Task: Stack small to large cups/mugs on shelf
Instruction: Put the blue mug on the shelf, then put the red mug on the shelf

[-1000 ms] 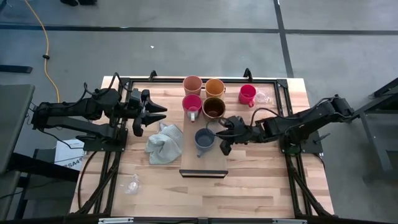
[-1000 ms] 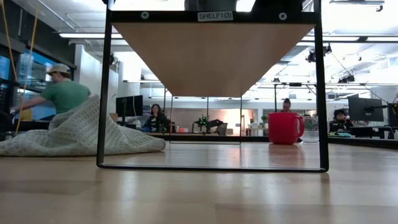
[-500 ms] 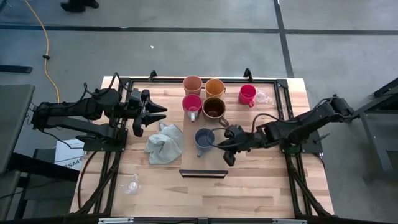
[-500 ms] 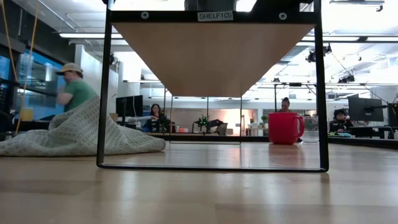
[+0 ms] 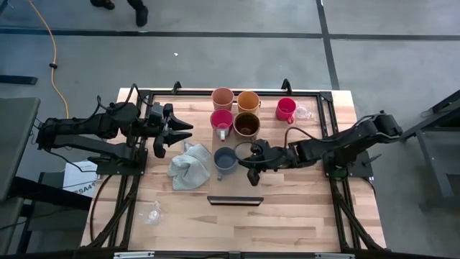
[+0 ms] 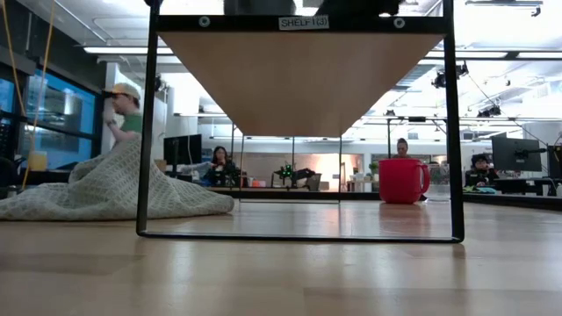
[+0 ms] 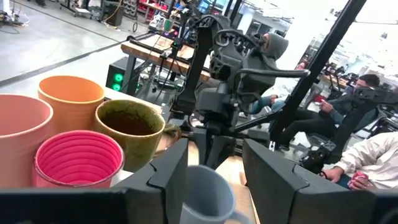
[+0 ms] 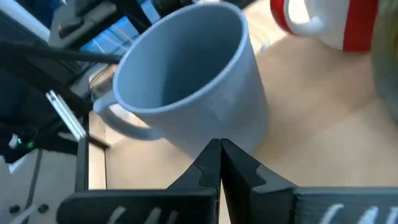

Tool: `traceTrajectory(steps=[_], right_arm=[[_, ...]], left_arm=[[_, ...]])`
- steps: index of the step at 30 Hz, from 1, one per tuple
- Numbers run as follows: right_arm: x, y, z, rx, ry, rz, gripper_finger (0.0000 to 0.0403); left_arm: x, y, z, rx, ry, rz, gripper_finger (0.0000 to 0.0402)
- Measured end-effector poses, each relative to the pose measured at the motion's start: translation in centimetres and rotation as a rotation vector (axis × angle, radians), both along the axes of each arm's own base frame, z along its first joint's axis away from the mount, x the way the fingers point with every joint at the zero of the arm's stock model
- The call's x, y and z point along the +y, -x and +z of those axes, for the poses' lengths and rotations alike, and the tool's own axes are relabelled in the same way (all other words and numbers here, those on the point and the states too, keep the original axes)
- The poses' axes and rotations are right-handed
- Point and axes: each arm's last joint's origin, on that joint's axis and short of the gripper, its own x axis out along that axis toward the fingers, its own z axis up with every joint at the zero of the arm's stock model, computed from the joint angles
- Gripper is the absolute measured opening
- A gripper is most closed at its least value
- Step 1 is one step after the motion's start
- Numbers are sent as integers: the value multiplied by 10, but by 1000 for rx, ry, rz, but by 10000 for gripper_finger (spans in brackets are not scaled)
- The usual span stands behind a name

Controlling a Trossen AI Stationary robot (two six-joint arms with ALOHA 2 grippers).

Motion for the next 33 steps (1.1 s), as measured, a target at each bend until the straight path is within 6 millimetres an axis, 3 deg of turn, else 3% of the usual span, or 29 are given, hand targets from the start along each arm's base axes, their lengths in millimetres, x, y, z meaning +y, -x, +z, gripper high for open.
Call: traceTrajectory(steps=[5,13,24,33], right_arm=[[-5,-9,-2,-42,-14,-27,0],[1,-3,1,-31,-39,-2,0],[19,15,8,37,-120,171,0],[19,39,22,78,-111,204,0]], left_arm=[[0,0,0,0,0,0,140],[0,0,0,1,0,0,140],[0,0,0,-1,10,1,140],[0,0,0,-3,23,2,140]])
